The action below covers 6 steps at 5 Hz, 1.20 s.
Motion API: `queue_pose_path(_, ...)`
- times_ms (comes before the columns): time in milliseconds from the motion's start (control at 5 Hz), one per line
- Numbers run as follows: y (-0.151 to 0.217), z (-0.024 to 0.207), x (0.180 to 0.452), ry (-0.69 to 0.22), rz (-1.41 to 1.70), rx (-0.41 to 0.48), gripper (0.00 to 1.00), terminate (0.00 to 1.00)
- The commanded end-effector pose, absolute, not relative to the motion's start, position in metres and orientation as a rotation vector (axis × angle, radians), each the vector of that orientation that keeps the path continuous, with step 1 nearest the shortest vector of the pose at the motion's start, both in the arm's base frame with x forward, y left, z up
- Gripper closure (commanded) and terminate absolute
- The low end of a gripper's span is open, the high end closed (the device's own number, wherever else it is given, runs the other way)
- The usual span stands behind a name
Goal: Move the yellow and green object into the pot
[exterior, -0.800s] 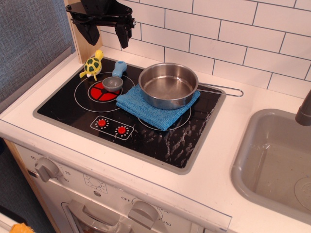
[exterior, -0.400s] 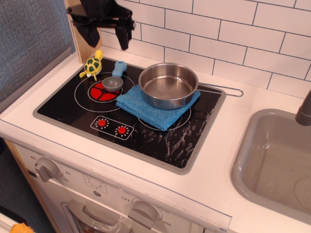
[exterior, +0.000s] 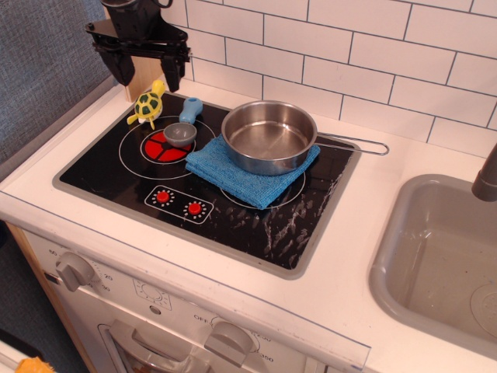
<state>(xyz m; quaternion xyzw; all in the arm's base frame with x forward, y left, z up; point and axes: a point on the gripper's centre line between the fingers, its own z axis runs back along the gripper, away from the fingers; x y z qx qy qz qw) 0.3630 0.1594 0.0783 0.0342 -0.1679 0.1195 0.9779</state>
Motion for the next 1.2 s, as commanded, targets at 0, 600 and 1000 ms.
queue_pose_path(0,0.185,0.078,0.372,-0.371,0.240,0.092,0.00,0.00)
queue_pose_path(600,0.190,0.038,0.384,-0.352,0.193,0.116,1.00,0.00)
queue_pose_path(1000,0.183,0.033,0.386,-0.321,0.187,0.124,1.00,0.00)
